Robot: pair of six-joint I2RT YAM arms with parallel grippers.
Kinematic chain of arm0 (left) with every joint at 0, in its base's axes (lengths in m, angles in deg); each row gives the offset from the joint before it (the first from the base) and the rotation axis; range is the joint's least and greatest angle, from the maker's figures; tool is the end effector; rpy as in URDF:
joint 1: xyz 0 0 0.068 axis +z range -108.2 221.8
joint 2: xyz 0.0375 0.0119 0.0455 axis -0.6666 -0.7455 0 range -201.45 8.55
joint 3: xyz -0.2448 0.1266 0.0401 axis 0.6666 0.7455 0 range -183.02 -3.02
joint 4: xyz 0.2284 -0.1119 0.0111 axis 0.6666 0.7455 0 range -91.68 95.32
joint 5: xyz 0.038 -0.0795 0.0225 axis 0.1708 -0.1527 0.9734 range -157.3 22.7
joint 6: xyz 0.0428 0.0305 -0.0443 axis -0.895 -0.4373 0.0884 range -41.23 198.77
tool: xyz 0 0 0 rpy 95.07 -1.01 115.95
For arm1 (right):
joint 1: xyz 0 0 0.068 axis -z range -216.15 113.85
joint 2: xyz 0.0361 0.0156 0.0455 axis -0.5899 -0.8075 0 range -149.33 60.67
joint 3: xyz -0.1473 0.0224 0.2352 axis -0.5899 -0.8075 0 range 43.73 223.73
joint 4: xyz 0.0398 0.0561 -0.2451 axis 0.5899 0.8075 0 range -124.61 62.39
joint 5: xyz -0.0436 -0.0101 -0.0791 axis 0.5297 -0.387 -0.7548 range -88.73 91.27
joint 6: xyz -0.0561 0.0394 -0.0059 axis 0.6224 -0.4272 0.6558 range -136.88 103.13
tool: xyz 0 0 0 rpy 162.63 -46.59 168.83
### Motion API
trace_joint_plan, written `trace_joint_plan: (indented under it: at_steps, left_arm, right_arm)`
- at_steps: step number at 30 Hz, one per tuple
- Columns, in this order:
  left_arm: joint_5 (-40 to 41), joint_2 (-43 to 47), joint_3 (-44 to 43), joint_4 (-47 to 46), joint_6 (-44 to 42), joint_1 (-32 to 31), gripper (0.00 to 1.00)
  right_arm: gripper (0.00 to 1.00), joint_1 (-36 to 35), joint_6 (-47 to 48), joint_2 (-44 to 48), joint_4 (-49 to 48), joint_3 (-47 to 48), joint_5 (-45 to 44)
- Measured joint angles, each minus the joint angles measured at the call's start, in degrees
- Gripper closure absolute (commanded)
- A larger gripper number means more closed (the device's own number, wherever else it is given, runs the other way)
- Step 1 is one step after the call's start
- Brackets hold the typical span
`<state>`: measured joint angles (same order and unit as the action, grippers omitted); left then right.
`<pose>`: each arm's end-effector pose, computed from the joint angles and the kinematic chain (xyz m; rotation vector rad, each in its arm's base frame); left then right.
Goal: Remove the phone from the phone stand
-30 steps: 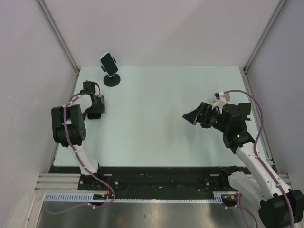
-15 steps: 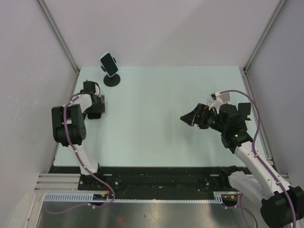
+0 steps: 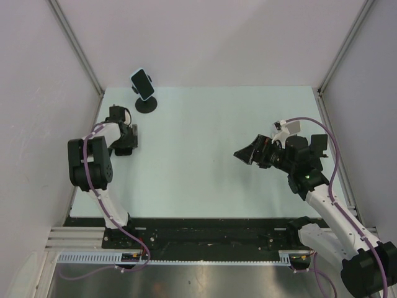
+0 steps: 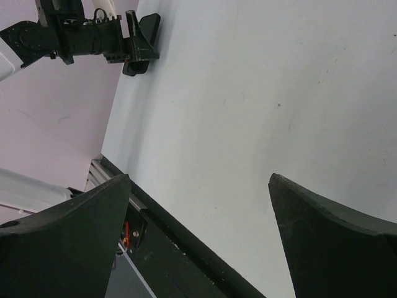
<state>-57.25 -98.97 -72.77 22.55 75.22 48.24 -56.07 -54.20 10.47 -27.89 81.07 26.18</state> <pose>0.3828 0.0529 0.1591 -0.1253 2.6530 0.2902 0.1890 0.0934 0.2847 -0.0055 2.0332 1.0687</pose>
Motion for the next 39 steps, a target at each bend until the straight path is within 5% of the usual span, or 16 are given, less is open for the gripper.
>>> trace_joint_plan:
  at_steps: [14,39]
  left_arm:
    - [1.11,0.17,-0.09,0.83,-0.57,-0.37,0.05]
    - [4.33,0.17,-1.70,3.26,1.62,0.50,0.05]
  right_arm:
    - [0.01,0.00,-0.20,0.63,-0.20,0.00,0.04]
    - [0.01,0.00,-0.15,0.87,-0.13,0.00,0.02]
